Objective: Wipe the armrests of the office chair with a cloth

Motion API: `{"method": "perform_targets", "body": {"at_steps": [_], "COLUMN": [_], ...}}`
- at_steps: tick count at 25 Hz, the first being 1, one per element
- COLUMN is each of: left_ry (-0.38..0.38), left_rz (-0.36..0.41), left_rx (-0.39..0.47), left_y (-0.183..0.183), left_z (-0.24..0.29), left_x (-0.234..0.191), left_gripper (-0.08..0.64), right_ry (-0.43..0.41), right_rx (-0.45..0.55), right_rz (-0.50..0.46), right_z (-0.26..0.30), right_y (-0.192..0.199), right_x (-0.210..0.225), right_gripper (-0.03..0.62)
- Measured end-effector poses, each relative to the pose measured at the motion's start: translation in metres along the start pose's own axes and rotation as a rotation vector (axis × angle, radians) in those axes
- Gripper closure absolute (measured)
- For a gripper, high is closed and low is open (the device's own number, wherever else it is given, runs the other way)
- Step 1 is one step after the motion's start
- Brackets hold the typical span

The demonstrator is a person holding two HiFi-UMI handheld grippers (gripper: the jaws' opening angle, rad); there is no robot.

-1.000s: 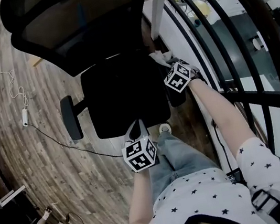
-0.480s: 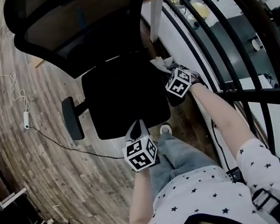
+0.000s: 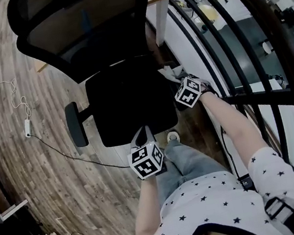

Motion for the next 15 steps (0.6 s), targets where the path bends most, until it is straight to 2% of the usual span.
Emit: {"method": "perform_targets", "body": {"at_steps": [15], "left_ry": [0.009], "left_rz": [0.010], "left_rx": [0.015], "left_y": [0.012], "left_z": [-0.014], "left_x": [0.005], "left_gripper": [0.554], "right_ry": [-0.005], "right_rx": [-0.017], "right_rz": [-0.036], "right_z": [-0.013], "right_y": [0.033], "right_x": [-0.041], "right_gripper": [0.563]}}
Point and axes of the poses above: the fingertips, and each gripper's own axes: z forward along the fingers, x to its right, y out of its underside, the point moved 2 cm from there along -z, backward along the fingers, and after that the axes turned 13 degrees about -x, right-handed, at the moved point
